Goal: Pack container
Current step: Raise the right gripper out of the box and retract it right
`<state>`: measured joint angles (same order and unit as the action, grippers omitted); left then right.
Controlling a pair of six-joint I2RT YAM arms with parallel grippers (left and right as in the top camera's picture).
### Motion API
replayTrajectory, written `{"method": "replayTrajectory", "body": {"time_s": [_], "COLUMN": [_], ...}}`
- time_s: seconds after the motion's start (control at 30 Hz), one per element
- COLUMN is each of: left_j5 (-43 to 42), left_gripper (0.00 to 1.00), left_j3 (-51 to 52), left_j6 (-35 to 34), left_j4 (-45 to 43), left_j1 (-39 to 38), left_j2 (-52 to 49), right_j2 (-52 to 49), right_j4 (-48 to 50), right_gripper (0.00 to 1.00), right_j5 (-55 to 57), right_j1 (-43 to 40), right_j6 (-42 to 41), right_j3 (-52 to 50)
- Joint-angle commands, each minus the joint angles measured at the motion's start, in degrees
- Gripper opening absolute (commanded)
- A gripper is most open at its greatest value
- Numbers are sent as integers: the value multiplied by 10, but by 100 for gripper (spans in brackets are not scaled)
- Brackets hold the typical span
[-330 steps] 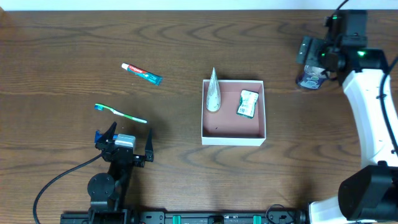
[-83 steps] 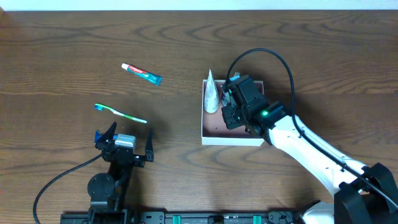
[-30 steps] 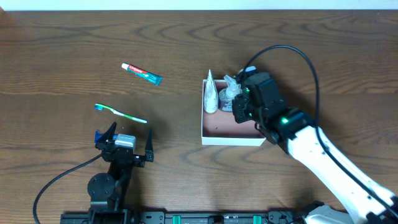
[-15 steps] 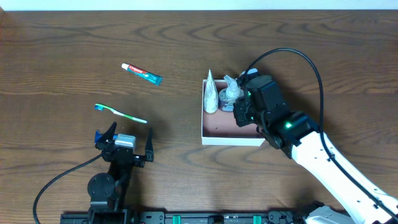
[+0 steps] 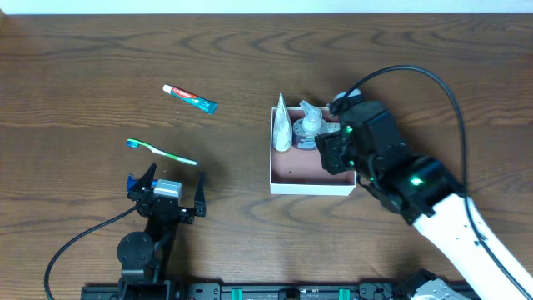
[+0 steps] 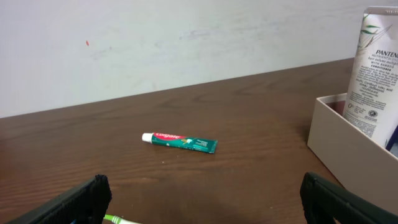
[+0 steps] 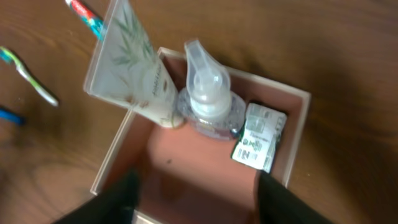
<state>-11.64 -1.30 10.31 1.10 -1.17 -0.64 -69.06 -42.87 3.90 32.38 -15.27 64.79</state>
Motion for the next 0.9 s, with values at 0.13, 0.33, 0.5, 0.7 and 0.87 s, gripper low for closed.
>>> {"method": "replayTrajectory", "body": {"time_s": [0.13,0.33,0.5,0.7,0.87], "left_j5": [-6,-6,-6,-5,-6], "left_gripper": [98,98,98,98,98], "left_j3": [11,11,11,11,11], "left_j6": [-5,-5,-5,-5,-5], "left_j4": [18,18,18,16,18], "left_j1": [3,3,3,3,3], "left_j2": [3,3,3,3,3], "right_j2": [10,10,9,-4,-34], "right_j4": [-114,-172,-197,-245,-278], "right_gripper": [90,99,99,99,99], "right_j5": [40,54,53,53,48], "right_j1": [-19,-137,-285,-428,-492], "right_j6": [-10,-45,-78,-119,-119], "right_j3": [110,190,222,222,221]}}
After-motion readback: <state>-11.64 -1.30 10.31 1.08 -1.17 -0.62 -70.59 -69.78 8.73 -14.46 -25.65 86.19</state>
